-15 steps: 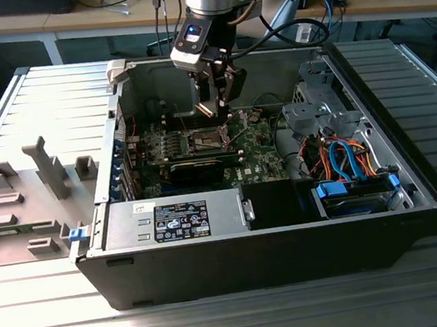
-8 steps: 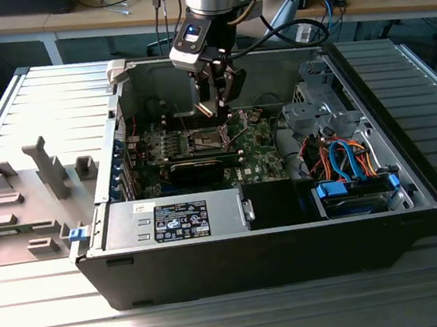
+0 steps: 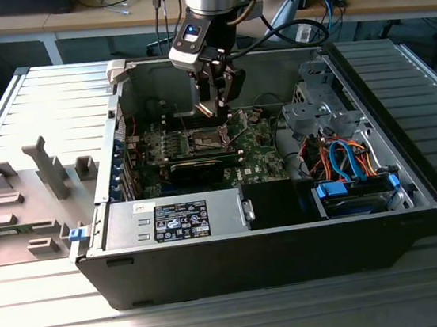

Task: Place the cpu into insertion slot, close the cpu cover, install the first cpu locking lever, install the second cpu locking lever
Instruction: 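Place the cpu into insertion slot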

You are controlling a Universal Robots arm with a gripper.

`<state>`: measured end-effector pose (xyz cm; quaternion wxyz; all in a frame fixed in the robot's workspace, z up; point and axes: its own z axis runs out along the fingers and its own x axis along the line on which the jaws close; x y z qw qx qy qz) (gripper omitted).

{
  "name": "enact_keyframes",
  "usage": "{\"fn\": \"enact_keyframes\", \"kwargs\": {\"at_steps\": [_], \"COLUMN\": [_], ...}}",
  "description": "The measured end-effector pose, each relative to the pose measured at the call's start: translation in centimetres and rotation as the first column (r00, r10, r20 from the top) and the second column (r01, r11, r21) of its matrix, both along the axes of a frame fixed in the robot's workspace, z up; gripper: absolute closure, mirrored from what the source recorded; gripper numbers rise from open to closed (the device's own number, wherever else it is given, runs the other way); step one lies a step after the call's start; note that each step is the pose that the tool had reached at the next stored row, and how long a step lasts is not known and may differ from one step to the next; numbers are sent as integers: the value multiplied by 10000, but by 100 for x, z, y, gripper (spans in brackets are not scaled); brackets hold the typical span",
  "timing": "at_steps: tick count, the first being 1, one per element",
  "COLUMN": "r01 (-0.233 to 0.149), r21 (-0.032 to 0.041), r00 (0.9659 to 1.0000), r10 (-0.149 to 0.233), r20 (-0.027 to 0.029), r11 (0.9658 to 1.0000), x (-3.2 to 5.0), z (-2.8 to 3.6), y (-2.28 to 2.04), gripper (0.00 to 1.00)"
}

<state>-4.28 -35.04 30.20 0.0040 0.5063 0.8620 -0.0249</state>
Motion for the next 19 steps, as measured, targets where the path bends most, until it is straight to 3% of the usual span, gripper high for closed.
{"fn": "enact_keyframes", "kwargs": {"at_steps": [19], "r01": [209], "r21": [0], "r00": [9998], "r10": [-209], "r20": [0], "r11": [9998], "x": [0], "z": [0], "y": [0], "gripper": [45]}}
